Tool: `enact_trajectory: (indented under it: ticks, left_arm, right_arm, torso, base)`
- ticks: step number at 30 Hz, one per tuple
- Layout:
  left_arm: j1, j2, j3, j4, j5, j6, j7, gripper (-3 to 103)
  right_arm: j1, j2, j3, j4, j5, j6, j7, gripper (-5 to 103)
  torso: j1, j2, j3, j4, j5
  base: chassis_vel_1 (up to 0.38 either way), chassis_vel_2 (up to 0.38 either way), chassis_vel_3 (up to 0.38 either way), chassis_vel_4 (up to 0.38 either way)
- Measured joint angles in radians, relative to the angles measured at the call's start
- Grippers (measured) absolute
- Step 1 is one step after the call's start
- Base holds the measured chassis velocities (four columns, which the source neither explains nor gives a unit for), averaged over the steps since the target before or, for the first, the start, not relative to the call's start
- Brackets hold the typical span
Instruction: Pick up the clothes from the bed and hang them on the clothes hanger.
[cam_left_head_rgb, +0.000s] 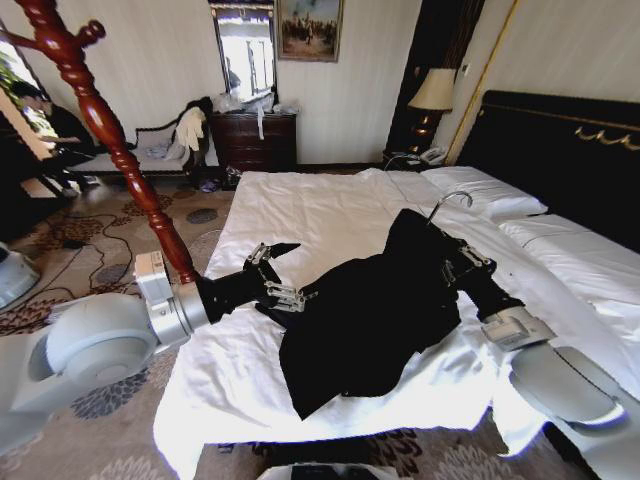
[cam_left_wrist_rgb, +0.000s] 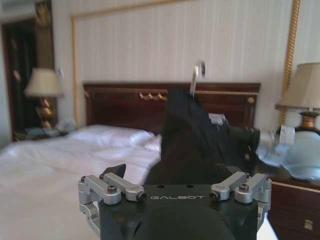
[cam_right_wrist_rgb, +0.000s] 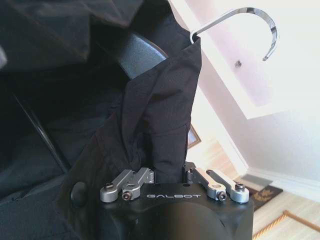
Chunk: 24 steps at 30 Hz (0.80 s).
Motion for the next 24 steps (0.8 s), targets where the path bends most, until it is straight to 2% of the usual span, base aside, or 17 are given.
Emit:
enact_trajectory:
  ticks: [1, 2, 3, 6, 7, 9, 10, 14, 16, 18, 24]
  left_arm:
    - [-0.083, -0.038, 0.089, 0.013, -0.013, 0.003, -0.011, 100]
    - [-0.083, -0.038, 0.089, 0.013, -0.013, 0.003, -0.011, 100]
    - [-0.195, -0.086, 0.183, 0.032, -0.029, 0.004, -0.028, 100]
    - [-0.455, -0.208, 0.369, 0.076, -0.068, 0.005, -0.066, 100]
    - [-0.455, -0.208, 0.369, 0.076, -0.068, 0.005, -0.066, 100]
    - [-0.561, -0.257, 0.450, 0.093, -0.102, 0.005, -0.079, 100]
    - [-0.561, -0.257, 0.450, 0.093, -0.102, 0.005, -0.079, 100]
    - [-0.714, -0.285, 0.566, 0.123, -0.137, 0.011, -0.070, 100]
    - [-0.745, -0.289, 0.594, 0.127, -0.137, 0.014, -0.065, 100]
    - [-0.795, -0.304, 0.648, 0.134, -0.117, 0.017, -0.061, 100]
    - [-0.852, -0.352, 0.732, 0.180, -0.058, 0.020, -0.064, 100]
  right_arm:
    - [0.000, -0.005, 0.004, 0.006, 0.007, -0.003, 0.000, 23]
    - [0.000, -0.005, 0.004, 0.006, 0.007, -0.003, 0.000, 23]
    - [0.000, -0.008, 0.008, 0.010, 0.010, -0.005, 0.000, 23]
    - [-0.015, -0.007, 0.018, 0.016, 0.009, -0.006, 0.000, 23]
    - [-0.015, -0.007, 0.018, 0.016, 0.009, -0.006, 0.000, 23]
    - [-0.024, 0.009, 0.022, 0.022, 0.003, -0.004, 0.000, 23]
    - [-0.024, 0.009, 0.022, 0.022, 0.003, -0.004, 0.000, 23]
    - [-0.029, 0.029, 0.024, 0.025, -0.014, 0.005, 0.001, 23]
    - [-0.028, 0.033, 0.025, 0.025, -0.017, 0.007, 0.001, 23]
    - [-0.028, 0.040, 0.025, 0.024, -0.024, 0.016, 0.001, 23]
    - [-0.029, 0.054, 0.026, 0.023, -0.034, 0.030, 0.001, 23]
  torso:
    - [0.000, 0.000, 0.000, -0.0001, -0.0008]
    - [0.000, 0.000, 0.000, -0.0001, -0.0008]
    - [0.000, 0.000, 0.000, -0.0007, -0.0009]
    - [0.000, 0.000, 0.000, -0.0012, 0.0010]
    - [0.000, 0.000, 0.000, -0.0012, 0.0010]
    - [0.000, 0.000, 0.000, -0.0009, 0.0007]
    - [0.000, 0.000, 0.000, -0.0009, 0.0007]
    - [0.000, 0.000, 0.000, -0.0003, 0.0004]
    - [0.000, 0.000, 0.000, -0.0003, 0.0003]
    - [0.000, 0.000, 0.000, -0.0001, 0.0003]
    - [0.000, 0.000, 0.000, -0.0006, 0.0004]
  base:
    - [0.000, 0.000, 0.000, 0.000]
    - [0.000, 0.000, 0.000, 0.000]
    - [0.000, 0.000, 0.000, 0.000]
    - [0.000, 0.000, 0.000, 0.000]
    - [0.000, 0.000, 0.000, 0.000]
    - [0.000, 0.000, 0.000, 0.000]
    - [0.000, 0.000, 0.000, 0.000]
    - [0.000, 0.000, 0.000, 0.000]
    - [0.000, 0.000, 0.000, 0.000]
    - [0.000, 0.000, 0.000, 0.000]
    - [0.000, 0.000, 0.000, 0.000]
